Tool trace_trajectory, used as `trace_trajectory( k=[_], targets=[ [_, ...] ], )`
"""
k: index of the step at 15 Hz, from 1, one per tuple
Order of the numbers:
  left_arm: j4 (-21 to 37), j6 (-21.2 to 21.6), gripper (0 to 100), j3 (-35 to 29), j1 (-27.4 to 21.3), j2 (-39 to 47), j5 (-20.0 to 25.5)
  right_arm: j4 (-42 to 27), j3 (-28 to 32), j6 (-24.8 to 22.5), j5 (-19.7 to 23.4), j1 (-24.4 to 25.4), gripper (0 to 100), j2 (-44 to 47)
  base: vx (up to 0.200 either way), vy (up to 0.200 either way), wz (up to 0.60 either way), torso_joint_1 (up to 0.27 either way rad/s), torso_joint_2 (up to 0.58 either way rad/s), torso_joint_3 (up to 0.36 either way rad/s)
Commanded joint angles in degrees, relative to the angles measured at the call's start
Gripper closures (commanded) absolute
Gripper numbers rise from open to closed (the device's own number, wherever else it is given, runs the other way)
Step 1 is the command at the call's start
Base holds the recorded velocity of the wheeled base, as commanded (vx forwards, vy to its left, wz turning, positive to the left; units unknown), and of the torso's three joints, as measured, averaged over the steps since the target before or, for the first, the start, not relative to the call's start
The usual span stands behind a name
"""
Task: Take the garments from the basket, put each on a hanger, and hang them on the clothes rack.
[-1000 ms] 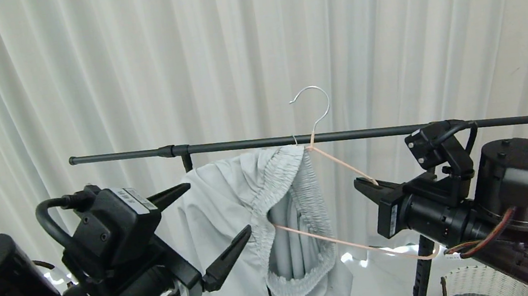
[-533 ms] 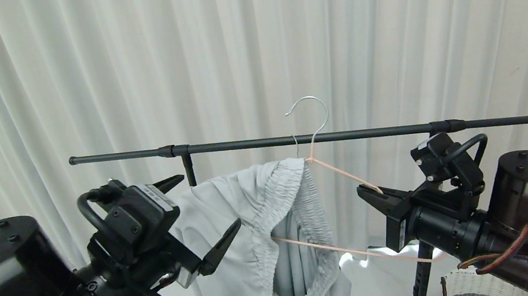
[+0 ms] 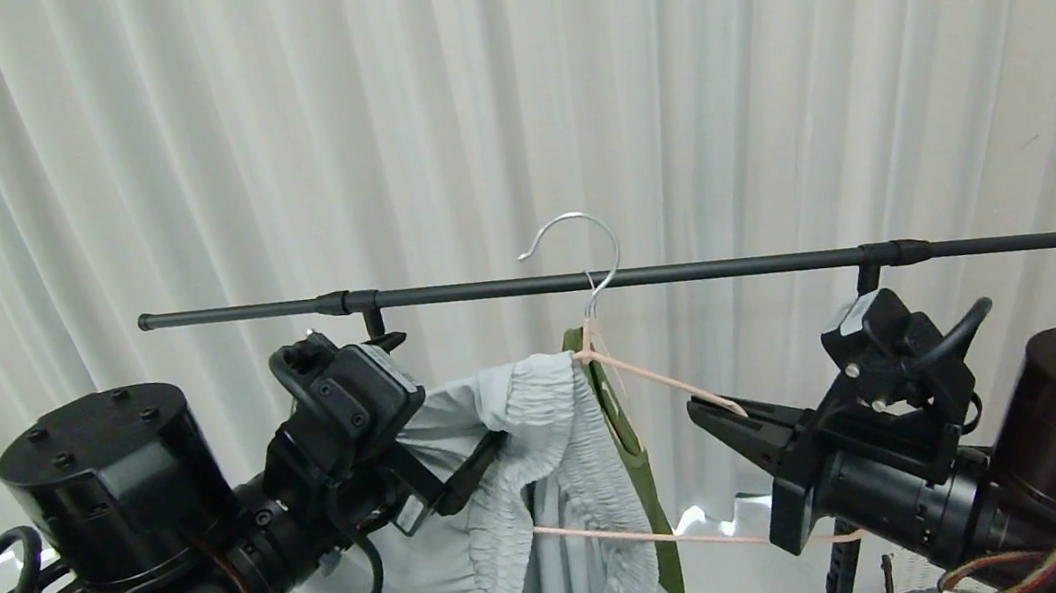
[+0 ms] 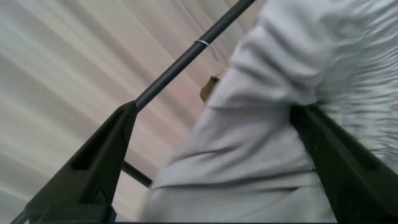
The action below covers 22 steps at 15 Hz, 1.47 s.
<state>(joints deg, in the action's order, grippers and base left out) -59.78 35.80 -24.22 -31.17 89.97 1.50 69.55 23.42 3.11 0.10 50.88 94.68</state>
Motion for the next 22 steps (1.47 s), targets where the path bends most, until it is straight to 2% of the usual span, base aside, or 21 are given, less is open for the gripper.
trace_trajectory(
  k=[1, 9, 10, 22],
  targets=[
    [0.0, 0.0, 0, -0.1, 0.2, 0.9, 0.0, 2.9, -3.0, -1.6, 2.5, 0.1, 100, 0.2, 0.000, 0.000, 0.00, 0.000, 0.00, 0.000],
    [0.0, 0.1, 0, 0.2, 0.1, 1.4, 0.3, 3.9, -2.9, -3.2, 4.1, 0.8, 100, 1.8, 0.000, 0.000, 0.00, 0.000, 0.00, 0.000],
    [0.0, 0.1, 100, 0.3, 0.1, 1.4, 0.9, 4.0, -2.9, -3.2, 4.1, 1.0, 100, 1.7, 0.000, 0.000, 0.00, 0.000, 0.00, 0.000],
    [-0.1, 0.1, 100, 0.9, 0.2, 1.9, 1.3, 4.3, -3.1, -3.4, 4.1, 1.1, 100, 1.4, 0.000, 0.000, 0.00, 0.000, 0.00, 0.000]
  ],
)
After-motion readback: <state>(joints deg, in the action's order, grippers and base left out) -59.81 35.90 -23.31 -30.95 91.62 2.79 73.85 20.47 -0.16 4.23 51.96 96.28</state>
